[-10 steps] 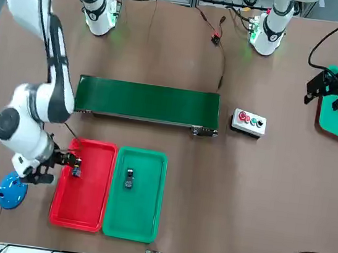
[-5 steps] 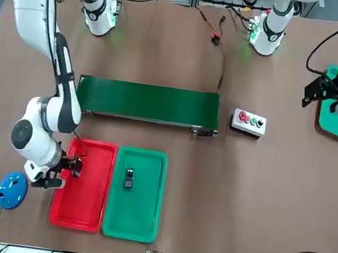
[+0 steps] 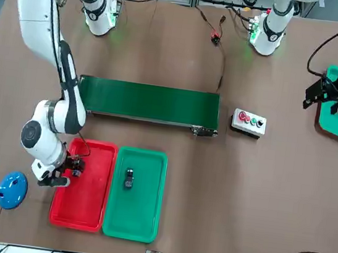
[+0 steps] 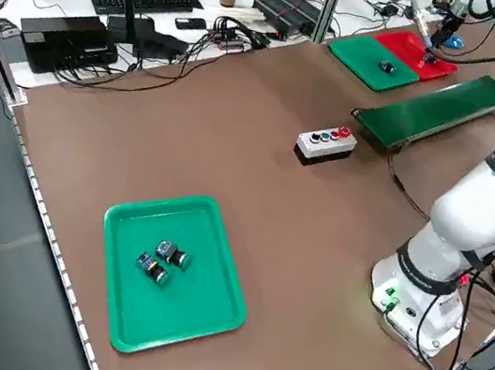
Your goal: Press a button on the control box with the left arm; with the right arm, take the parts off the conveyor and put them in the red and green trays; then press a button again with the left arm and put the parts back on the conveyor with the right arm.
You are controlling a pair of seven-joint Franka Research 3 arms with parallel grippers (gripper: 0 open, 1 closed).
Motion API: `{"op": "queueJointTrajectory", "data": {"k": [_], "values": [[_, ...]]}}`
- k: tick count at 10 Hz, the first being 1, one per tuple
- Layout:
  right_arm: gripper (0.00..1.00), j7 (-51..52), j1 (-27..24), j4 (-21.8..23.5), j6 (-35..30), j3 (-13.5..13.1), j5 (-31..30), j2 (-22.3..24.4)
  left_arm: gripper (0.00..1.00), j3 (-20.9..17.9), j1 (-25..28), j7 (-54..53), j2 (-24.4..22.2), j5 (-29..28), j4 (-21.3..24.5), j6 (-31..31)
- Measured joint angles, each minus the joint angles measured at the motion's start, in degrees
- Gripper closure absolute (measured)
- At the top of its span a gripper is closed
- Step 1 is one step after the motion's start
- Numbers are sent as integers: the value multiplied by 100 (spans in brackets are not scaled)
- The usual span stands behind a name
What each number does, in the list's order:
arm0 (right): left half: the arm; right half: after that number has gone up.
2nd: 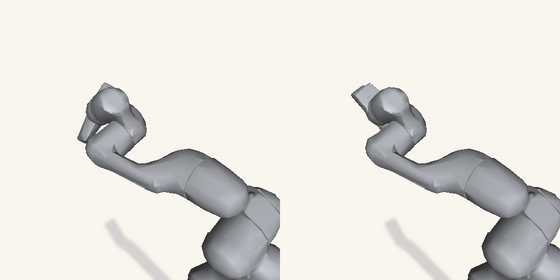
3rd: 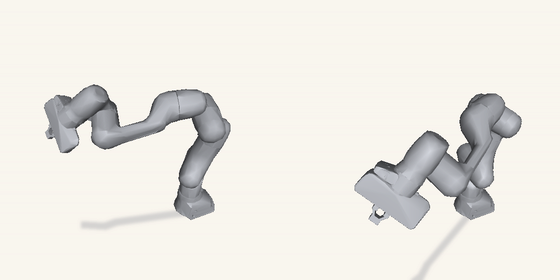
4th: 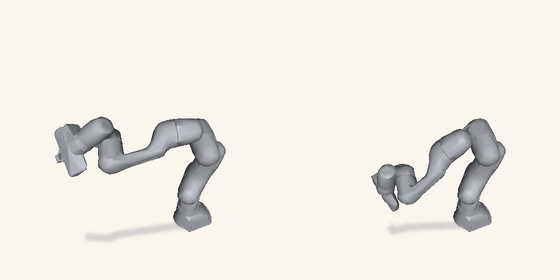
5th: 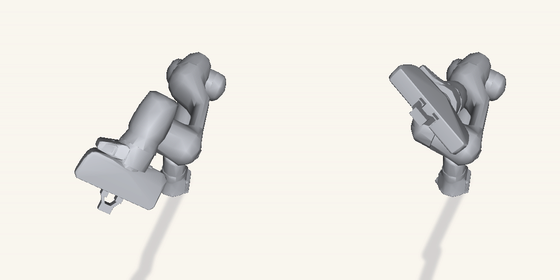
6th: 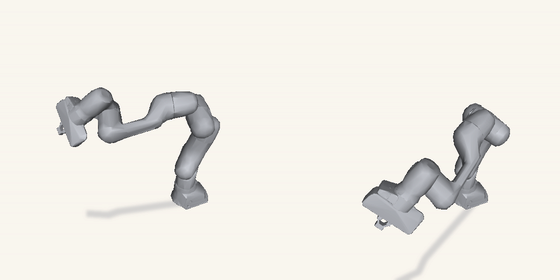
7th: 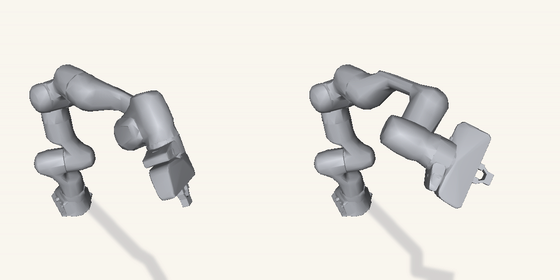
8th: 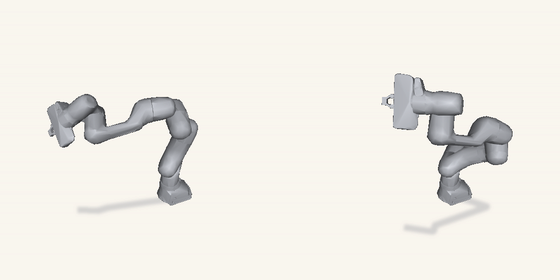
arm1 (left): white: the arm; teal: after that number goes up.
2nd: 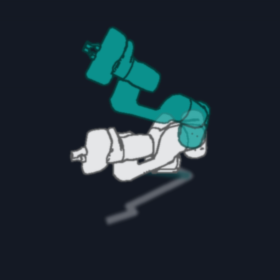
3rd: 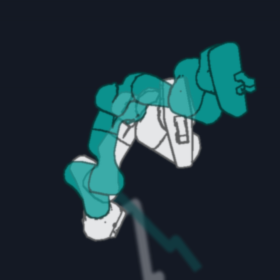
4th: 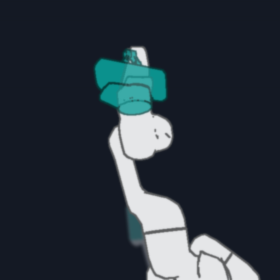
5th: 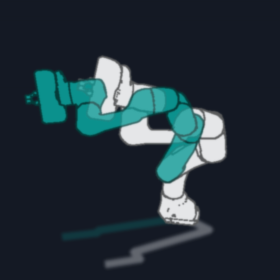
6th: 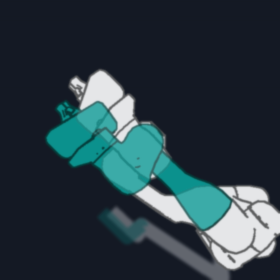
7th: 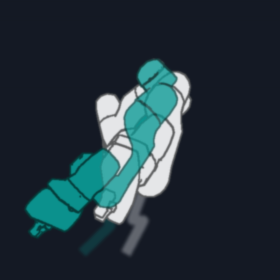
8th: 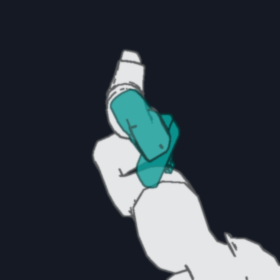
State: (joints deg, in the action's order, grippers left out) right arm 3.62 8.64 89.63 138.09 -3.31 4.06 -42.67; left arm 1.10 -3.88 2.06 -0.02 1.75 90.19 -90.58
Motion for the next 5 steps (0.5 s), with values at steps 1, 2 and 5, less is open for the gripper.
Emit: {"op": "queueJointTrajectory", "data": {"k": [1, 2, 5], "values": [[0, 3, 4, 14, 78, 1, 0, -43, 0, 1, 0, 0, 26, 0, -1, 0], [0, 6, 8, 17, 129, 1, 0, -86, 0, 1, 0, 0, 30, 0, -3, 0], [3, 11, 15, 19, 187, 3, 0, -145, 0, 1, 0, 0, 30, 0, -16, 0]]}}
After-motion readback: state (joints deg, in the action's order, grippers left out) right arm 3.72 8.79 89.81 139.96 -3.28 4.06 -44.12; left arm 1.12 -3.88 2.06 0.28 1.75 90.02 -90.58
